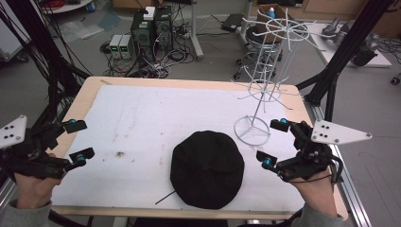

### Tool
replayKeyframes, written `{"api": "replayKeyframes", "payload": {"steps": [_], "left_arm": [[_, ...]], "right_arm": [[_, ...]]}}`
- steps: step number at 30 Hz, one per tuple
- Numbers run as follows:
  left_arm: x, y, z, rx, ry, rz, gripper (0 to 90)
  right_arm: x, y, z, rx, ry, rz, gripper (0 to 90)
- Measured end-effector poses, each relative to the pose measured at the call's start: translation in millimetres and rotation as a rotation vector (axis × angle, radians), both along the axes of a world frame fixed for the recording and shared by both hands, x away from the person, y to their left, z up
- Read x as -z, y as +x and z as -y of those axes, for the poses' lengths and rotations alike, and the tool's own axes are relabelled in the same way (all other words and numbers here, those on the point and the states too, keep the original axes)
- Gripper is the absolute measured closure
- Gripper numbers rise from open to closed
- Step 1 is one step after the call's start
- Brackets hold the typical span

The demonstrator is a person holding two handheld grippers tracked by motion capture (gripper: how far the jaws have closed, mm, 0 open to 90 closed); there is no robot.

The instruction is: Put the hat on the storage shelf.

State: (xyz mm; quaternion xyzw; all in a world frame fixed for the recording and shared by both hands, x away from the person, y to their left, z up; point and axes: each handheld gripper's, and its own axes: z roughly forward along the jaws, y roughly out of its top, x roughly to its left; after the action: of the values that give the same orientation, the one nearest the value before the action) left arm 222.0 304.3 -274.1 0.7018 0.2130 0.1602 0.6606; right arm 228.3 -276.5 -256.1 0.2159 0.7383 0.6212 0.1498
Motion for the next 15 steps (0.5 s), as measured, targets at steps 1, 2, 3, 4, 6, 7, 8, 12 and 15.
{"api": "replayKeyframes", "payload": {"steps": [1, 2, 3, 4, 6, 7, 8, 12, 15], "left_arm": [[0.1, -0.2, 0.4, 0.002, 0.000, 0.002, 13.9], [0.1, -0.3, 0.6, 0.005, 0.002, 0.004, 13.9], [0.0, -0.6, 1.2, 0.007, 0.001, 0.001, 13.9], [-0.1, -0.8, 1.7, 0.007, 0.001, 0.001, 13.9], [-0.3, -1.3, 2.2, 0.006, 0.011, 0.001, 13.9], [-0.3, -1.3, 2.2, 0.006, 0.011, 0.001, 14.0], [-0.3, -1.4, 2.0, 0.008, 0.013, 0.005, 13.9], [-0.7, -2.1, 1.9, 0.005, 0.011, 0.004, 14.0], [-0.8, -2.4, 2.3, 0.007, 0.010, 0.002, 13.9]], "right_arm": [[0.2, 0.7, -2.8, -0.005, -0.008, -0.001, 1.2], [0.4, 1.3, -4.9, -0.009, -0.015, -0.002, 1.2], [0.7, 2.3, -7.9, -0.012, -0.023, -0.003, 1.2], [1.3, 3.4, -10.9, -0.018, -0.031, -0.006, 1.2], [2.5, 6.3, -17.9, -0.027, -0.049, -0.008, 1.2], [3.0, 7.1, -20.3, -0.028, -0.053, -0.009, 1.2], [3.6, 8.1, -23.4, -0.031, -0.061, -0.011, 1.2], [6.3, 12.7, -36.0, -0.048, -0.087, -0.021, 1.2], [8.4, 15.5, -42.4, -0.054, -0.103, -0.018, 1.2]]}}
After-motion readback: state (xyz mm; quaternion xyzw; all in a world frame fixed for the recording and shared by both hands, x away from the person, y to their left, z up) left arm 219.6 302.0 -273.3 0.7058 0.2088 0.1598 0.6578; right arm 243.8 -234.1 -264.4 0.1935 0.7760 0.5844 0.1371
